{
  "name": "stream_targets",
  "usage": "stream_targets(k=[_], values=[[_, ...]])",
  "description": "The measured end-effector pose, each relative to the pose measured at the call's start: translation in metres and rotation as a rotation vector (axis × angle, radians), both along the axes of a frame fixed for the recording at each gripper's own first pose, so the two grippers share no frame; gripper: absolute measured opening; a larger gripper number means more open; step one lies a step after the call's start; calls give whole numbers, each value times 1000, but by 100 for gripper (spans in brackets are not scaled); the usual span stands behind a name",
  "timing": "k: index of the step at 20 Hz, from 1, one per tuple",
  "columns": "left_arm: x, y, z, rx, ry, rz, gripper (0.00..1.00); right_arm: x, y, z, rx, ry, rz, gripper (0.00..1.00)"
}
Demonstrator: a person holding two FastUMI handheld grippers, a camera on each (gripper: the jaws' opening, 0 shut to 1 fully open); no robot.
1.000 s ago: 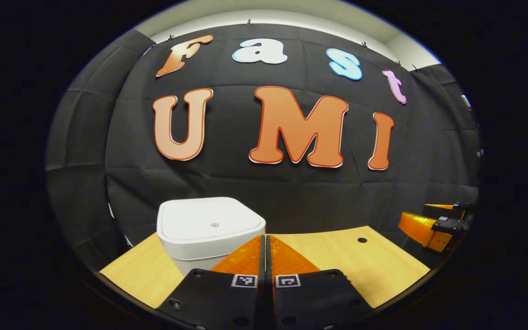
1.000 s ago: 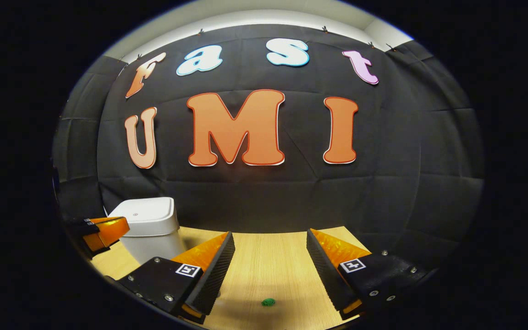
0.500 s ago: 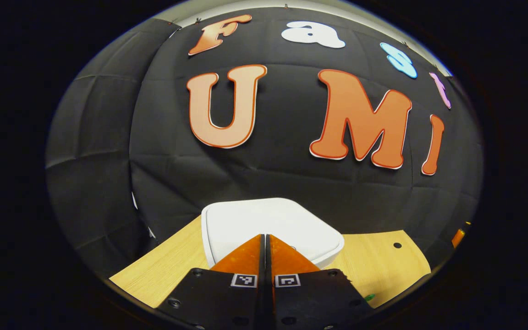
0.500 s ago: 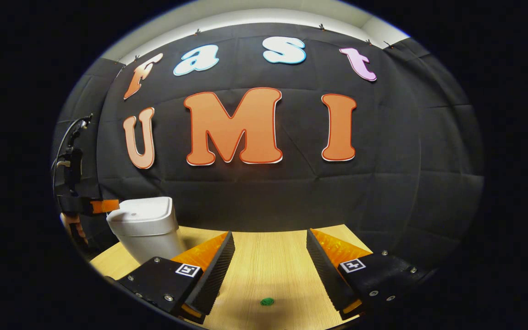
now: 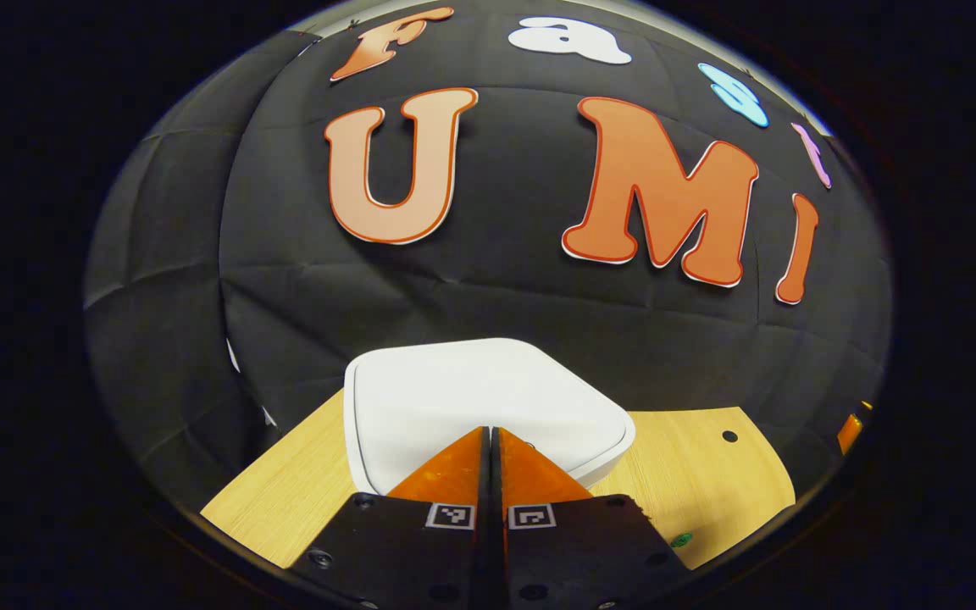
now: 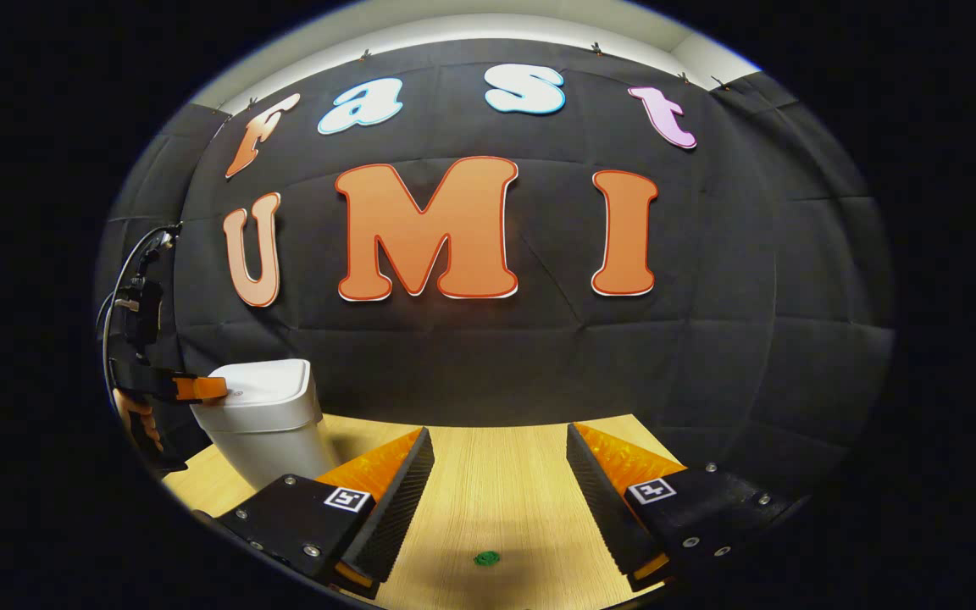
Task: Press the lid of the desktop garbage bin to open it, pick up the crumpled paper on the desktop and throw it into the bin, then pick up the pop can on the desktop and drop it into the bin, and finally close the garbage bin lid.
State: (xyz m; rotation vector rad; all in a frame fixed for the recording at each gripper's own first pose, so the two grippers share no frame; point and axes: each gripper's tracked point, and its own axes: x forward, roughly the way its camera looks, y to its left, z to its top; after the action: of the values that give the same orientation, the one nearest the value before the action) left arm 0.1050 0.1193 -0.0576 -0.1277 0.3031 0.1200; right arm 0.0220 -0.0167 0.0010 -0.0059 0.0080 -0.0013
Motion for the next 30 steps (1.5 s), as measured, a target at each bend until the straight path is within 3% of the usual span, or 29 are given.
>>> stream_targets(k=[2,5,7,8,9,10,12,13,15,21,22,26,30], values=[[-6,1,16,-7,-37,22,0,0,-3,3,14,-1,-1,94],[-25,10,58,70,-168,99,1,-1,-9,9,24,-13,-15,94],[-38,6,96,97,-279,115,1,-2,-8,10,25,-14,-15,94],[-40,-2,107,94,-312,94,7,-3,-7,10,25,-15,-14,94],[-41,-9,107,98,-321,82,15,-3,-6,11,25,-16,-11,94],[-40,-14,105,101,-317,69,34,-5,-4,12,24,-18,-7,94],[-45,-27,91,74,-296,45,35,-8,-3,12,22,-20,1,94],[-46,-34,87,49,-282,29,42,-9,-3,11,21,-18,3,94],[-49,-45,81,20,-278,5,82,-10,-5,10,17,-15,0,94],[-56,-56,78,62,-295,-13,88,-4,-5,-14,-5,45,19,94],[-54,-57,77,61,-296,-15,95,-3,-6,-22,-14,67,17,94],[-54,-64,66,42,-278,-48,95,6,-4,-53,-54,142,24,94],[-54,-66,50,21,-249,-70,95,20,-4,-126,-101,317,65,94]])
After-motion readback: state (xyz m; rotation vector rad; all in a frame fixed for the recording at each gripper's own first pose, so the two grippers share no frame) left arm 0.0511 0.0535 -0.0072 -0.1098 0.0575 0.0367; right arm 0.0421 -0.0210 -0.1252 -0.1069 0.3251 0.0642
